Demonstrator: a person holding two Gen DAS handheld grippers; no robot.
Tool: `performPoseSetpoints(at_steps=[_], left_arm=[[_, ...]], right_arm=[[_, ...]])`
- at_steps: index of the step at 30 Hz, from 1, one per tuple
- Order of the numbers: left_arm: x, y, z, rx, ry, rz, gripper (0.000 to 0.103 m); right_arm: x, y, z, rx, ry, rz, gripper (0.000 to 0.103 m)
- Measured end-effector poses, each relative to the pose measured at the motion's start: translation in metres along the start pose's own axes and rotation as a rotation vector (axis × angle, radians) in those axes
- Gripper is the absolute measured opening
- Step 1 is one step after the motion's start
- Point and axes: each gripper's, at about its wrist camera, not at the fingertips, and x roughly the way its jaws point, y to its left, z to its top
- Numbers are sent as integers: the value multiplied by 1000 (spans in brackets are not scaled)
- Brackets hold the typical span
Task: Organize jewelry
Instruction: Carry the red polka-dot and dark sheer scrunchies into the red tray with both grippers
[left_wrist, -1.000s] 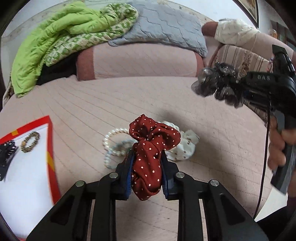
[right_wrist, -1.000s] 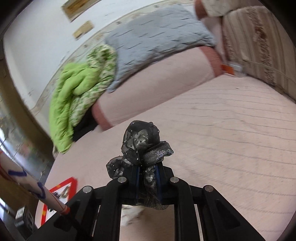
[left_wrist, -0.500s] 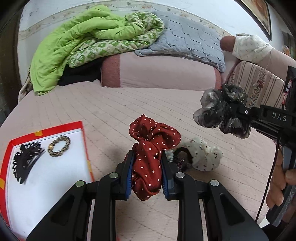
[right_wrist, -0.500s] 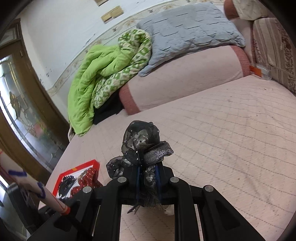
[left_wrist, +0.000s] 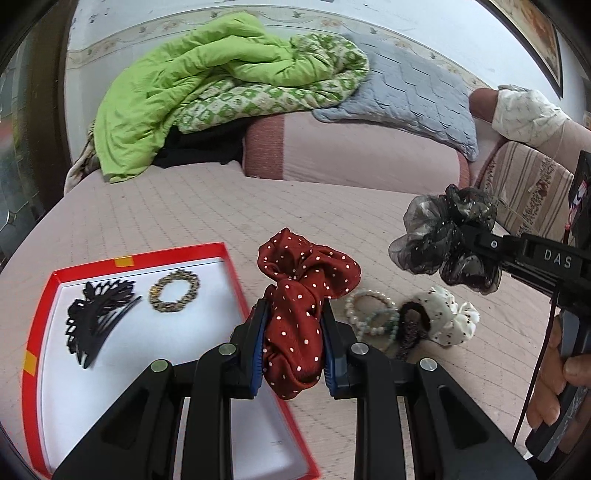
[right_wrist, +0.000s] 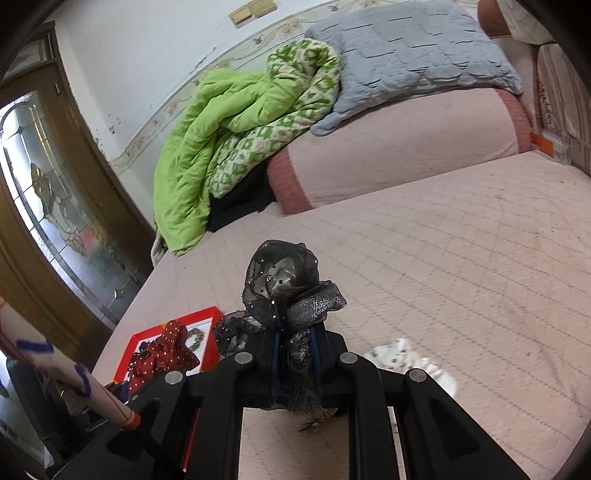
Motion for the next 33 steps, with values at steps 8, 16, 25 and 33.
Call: performPoseSetpoints(at_steps=[8, 16, 25, 33], left_arm=[[-11, 31, 3, -34, -18, 37, 24], [-27, 78, 6, -111, -50, 102, 24], [-43, 147, 2, -221, -81, 212, 24], [-34, 205, -10, -307, -10, 302, 24]], right_arm=[[23, 34, -10, -32, 45, 58, 15], [45, 74, -26, -78, 95, 127, 16], [67, 110, -45, -117, 150, 176, 17], [84, 130, -59, -149, 195, 187, 18]])
